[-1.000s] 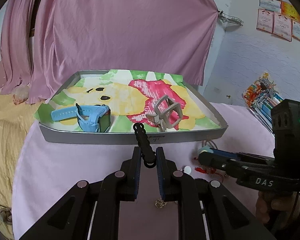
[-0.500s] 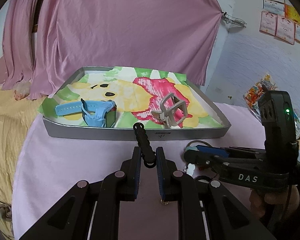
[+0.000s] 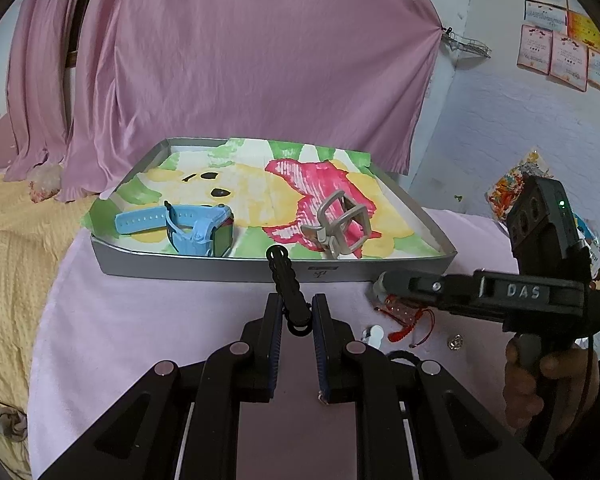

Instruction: Organize jewelry

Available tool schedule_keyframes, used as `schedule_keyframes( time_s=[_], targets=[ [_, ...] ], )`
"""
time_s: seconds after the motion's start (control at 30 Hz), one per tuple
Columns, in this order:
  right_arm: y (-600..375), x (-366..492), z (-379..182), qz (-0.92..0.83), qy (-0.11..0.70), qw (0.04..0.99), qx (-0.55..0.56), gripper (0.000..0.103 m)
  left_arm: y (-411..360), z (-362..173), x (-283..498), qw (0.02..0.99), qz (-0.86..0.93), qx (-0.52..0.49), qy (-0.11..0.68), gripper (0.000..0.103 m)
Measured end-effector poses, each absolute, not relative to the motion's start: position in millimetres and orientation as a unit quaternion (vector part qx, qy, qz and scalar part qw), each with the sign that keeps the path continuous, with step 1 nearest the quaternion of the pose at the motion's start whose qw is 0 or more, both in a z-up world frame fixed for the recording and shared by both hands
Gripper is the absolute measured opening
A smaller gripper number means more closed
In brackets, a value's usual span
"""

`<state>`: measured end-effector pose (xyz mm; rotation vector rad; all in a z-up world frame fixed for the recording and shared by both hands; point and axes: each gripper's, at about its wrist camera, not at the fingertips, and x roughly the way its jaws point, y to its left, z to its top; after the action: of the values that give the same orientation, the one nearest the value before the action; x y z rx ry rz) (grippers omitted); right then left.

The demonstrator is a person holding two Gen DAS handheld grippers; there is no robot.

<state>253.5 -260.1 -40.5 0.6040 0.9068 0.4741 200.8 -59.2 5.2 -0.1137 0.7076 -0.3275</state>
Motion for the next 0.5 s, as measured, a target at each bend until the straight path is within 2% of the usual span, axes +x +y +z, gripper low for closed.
schedule_keyframes(
  time_s=[0.2, 0.5],
  targets=[
    [-262, 251, -43, 0.228, 0.425, 0.826, 0.293, 0.027, -60, 5, 198, 0.923, -0.162, -0.056, 0.345, 0.014],
    [-240, 262, -38, 0.205, 0.466, 0.838, 0.195, 0.027, -55, 3, 197, 0.923, -0.158, -0.062, 0.347, 0.014]
  ],
)
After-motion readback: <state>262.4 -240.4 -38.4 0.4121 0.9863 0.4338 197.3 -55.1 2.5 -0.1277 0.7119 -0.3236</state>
